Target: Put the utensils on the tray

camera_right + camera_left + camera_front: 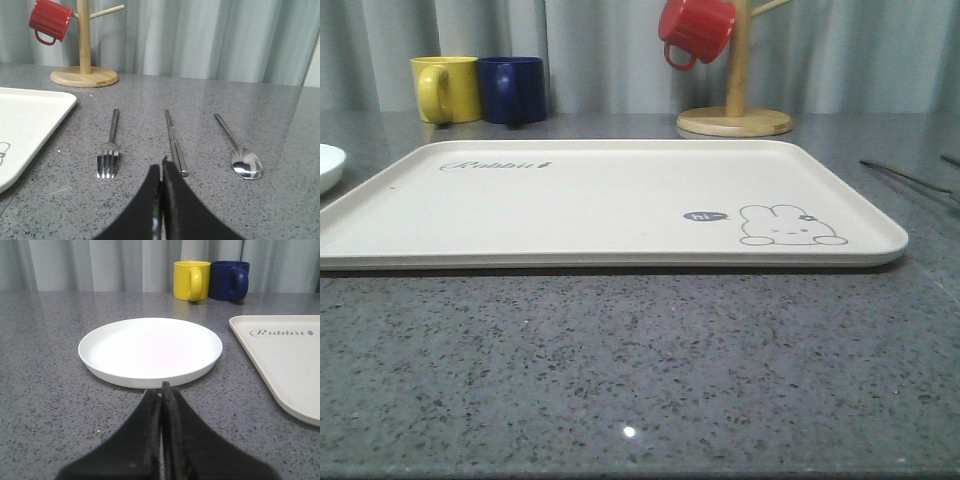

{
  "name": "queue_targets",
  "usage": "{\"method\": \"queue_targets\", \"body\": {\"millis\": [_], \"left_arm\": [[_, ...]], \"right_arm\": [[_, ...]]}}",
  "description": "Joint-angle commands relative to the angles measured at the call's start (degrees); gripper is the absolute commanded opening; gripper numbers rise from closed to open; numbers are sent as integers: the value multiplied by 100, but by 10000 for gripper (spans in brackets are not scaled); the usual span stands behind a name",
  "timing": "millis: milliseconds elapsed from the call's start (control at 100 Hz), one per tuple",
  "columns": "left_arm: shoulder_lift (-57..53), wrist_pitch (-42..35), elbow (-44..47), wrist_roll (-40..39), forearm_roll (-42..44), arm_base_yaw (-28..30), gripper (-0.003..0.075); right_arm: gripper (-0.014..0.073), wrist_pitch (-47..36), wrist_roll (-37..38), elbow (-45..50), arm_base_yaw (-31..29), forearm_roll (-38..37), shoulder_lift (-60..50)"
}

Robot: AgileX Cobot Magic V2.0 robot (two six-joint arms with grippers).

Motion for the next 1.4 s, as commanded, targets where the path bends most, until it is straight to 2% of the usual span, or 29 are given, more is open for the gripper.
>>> {"method": "queue_targets", "body": {"millis": [0, 600, 990, 1070, 1220, 1390], "left_arm": [[-201, -525, 158, -44, -43, -2, -19], [-201, -525, 158, -44, -43, -2, -19], [-201, -1013, 95, -44, 15, -2, -20], [-190, -891, -86, -34, 15, -2, -20], [67, -126, -769, -34, 39, 121, -20], [876, 599, -1602, -34, 39, 199, -20]], "right_arm": [[-74, -463, -45, 22, -25, -66, -114], [-74, -463, -45, 22, -25, -66, -114], [-74, -463, -45, 22, -25, -66, -114], [-74, -463, -45, 22, -25, -66, -114], [-74, -463, -45, 22, -25, -66, -114], [-74, -463, -45, 22, -25, -66, -114]]}}
